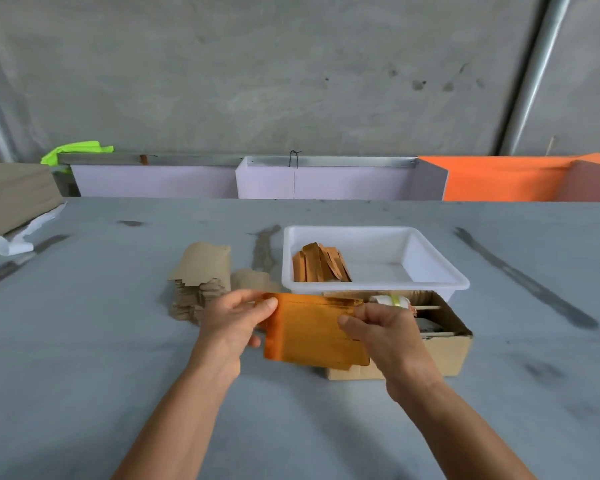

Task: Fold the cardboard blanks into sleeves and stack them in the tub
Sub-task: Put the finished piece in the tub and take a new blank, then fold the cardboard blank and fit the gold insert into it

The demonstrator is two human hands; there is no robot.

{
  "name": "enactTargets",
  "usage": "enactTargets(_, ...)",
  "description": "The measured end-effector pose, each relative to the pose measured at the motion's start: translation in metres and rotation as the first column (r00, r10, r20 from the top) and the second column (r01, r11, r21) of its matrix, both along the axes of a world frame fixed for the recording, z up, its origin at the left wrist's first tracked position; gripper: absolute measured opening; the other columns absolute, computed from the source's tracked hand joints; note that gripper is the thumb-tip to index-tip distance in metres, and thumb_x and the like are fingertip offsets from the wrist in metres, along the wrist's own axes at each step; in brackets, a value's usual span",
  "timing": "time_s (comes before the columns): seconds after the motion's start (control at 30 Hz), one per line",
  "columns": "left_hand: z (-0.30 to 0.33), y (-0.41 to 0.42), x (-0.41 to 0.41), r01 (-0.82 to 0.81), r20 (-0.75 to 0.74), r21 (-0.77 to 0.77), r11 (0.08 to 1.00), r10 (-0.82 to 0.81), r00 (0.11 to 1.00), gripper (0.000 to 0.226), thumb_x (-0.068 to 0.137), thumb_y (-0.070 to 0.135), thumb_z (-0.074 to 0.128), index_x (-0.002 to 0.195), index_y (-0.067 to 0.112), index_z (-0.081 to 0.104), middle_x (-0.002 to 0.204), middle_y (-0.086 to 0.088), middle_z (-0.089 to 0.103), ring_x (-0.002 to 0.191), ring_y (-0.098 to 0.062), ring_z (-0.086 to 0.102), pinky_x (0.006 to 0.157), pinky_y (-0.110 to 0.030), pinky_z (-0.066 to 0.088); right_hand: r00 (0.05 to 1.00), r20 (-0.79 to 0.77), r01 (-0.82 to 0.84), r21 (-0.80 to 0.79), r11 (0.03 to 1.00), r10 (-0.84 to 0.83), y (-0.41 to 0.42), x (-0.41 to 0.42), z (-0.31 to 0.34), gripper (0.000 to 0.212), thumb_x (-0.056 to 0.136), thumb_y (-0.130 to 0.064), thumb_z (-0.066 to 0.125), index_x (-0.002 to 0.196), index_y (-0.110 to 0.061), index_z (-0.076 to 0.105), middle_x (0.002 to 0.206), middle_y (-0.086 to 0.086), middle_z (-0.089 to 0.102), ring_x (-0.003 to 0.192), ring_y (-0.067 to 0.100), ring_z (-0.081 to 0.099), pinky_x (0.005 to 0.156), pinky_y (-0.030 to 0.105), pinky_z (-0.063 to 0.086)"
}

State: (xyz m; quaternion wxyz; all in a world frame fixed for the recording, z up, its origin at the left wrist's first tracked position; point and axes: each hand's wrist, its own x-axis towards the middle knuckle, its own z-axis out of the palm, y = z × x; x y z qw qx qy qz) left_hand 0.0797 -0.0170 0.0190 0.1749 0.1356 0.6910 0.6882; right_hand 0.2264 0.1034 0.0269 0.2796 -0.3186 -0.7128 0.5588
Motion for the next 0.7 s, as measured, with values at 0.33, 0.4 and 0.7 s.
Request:
enactTargets(0.33,0.005,0.011,0.056,0.263,-0.141,-0.072,0.962,-0.271,0.952,0.009,0.080,0.004,0.070,0.074,0.011,0.071,0.060,0.003,0.067,0.053,-0.002,0.059,0.041,-0.018,0.042,0.972,-0.237,-0.015,-0.073,0.997,-0.003,0.023,0.074,-0.010,0.013,0.087,-0.006,0.063,0.079,-0.008,0.072,0.071,0.003,0.072,0.060,0.009,0.066,0.050,0.013,0.047)
enactTargets(0.4,0.002,0.013,0.066,0.255,-0.266,-0.082,0.963,-0.268,0.926,0.015,0.078,0.003,0.072,0.069,0.015,0.070,0.061,0.001,0.067,0.050,-0.004,0.056,0.043,-0.017,0.042,0.951,-0.306,-0.036,0.016,0.999,0.039,0.028,0.086,-0.014,0.018,0.084,0.001,0.065,0.079,-0.014,0.074,0.076,0.005,0.074,0.064,0.013,0.067,0.052,0.015,0.048)
enactTargets(0.7,-0.059,0.000,0.095,0.302,-0.806,-0.283,0.911,-0.396,0.440,0.017,0.064,0.001,0.072,0.064,0.012,0.060,0.082,0.009,0.066,0.078,0.000,0.061,0.072,-0.013,0.047,0.996,-0.004,-0.038,0.897,0.440,0.094,0.046,0.132,-0.061,0.009,0.075,-0.009,0.073,0.070,-0.016,0.071,0.080,-0.012,0.066,0.076,0.015,0.062,0.062,0.033,0.049)
